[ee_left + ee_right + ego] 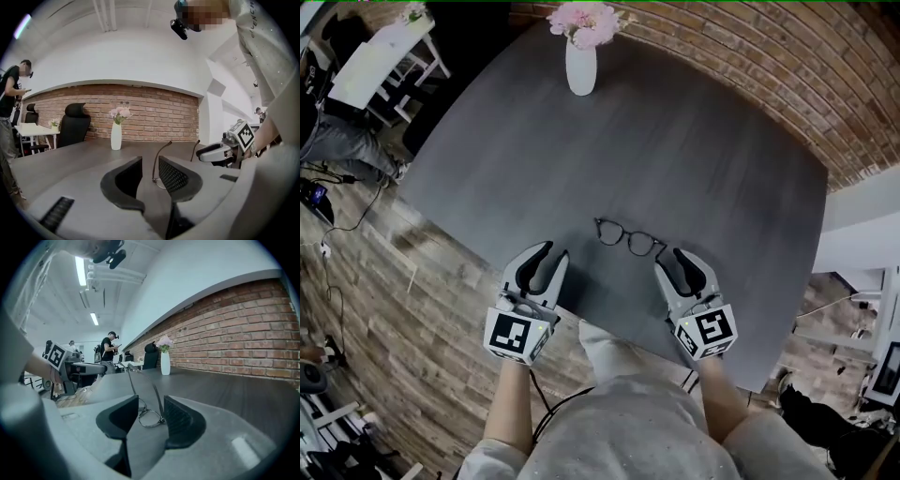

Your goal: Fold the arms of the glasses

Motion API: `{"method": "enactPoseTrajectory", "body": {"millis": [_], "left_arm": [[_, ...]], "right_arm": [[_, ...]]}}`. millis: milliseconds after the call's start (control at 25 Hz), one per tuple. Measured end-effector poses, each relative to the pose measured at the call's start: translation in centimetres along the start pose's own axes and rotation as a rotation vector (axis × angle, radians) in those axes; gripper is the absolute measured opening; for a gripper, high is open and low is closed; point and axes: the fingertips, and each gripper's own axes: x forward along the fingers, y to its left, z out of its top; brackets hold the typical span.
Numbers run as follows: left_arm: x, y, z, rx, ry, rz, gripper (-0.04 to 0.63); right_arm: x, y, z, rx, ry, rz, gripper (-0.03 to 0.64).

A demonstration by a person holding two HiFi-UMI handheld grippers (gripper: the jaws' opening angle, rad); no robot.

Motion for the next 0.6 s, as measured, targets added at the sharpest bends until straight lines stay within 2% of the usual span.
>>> {"method": "enactPoseTrajectory", "body": {"millis": [480,600], "left_arm": [[4.0,0.7,-2.0,0.081,0.1,-0.163,0.106],[5.0,0.7,-2.3,0.112,0.104,-0.2,0.106]], "right_arm": [[1.8,-0.7,-0.5,0.039,0.018,-0.057,0.158],[2.0,-0.9,0.0,0.037,0.01,-0.07,0.158]]}}
